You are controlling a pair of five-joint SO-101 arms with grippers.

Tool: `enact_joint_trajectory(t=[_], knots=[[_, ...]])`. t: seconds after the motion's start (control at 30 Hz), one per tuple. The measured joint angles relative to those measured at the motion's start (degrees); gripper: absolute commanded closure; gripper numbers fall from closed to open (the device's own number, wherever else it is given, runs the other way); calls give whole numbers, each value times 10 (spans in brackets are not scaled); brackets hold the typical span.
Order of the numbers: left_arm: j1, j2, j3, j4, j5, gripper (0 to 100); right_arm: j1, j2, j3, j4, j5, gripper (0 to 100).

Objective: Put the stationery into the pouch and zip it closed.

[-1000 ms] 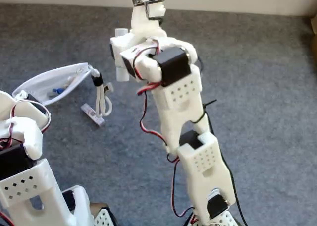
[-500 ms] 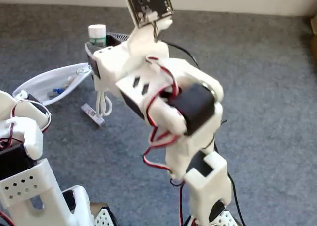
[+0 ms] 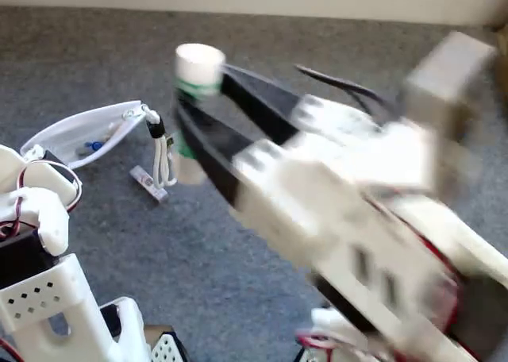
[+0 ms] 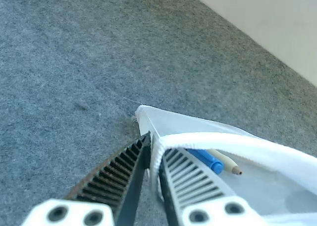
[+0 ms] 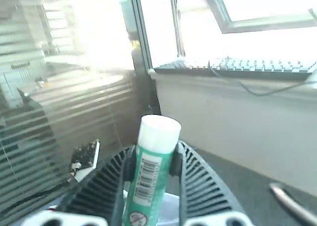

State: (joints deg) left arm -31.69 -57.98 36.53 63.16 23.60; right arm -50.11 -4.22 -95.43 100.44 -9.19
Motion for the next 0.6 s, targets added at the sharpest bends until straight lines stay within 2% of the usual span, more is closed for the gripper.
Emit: enact_joint_trajectory(t=[0.13,0.33,0.6], knots=[[0,0,0,0,0,991,-1,-84,11,0,0,995],[0,0,0,0,0,991,-1,-241,236,-2,0,995],[0,0,0,0,0,991,-1,-345,482,-147,0,995]])
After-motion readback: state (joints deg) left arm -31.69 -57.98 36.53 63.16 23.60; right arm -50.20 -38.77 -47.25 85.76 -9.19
